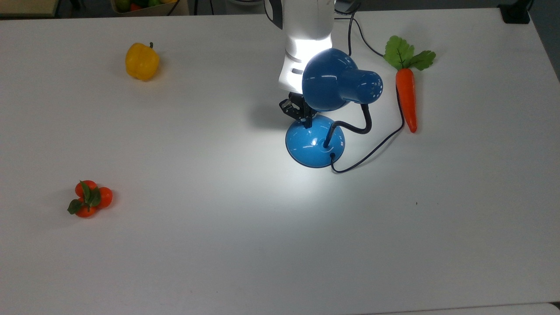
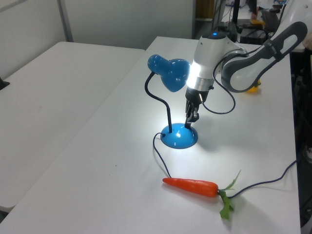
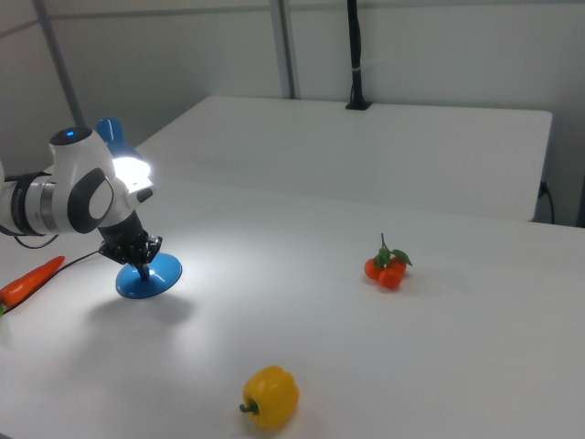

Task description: Turn on desk lamp

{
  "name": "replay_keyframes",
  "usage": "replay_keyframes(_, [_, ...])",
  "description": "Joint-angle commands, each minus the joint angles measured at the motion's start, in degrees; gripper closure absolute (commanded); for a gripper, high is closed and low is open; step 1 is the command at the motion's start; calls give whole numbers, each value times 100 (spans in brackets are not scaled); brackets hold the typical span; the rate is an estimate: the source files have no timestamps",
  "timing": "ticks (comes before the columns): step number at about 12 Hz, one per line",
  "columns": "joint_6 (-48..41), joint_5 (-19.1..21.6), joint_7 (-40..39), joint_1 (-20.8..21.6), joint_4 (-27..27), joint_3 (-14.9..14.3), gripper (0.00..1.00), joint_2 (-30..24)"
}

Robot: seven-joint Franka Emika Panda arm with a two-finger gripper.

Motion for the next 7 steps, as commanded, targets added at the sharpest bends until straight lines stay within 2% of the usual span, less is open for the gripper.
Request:
replay_keyframes(1, [-1073, -81, 175, -112, 23, -33, 100, -445])
replay_keyframes(4, [-2003, -159, 983, -322, 84, -59, 100, -823])
replay_keyframes(7, [-3533, -195, 1082, -797, 733, -59, 100, -1202])
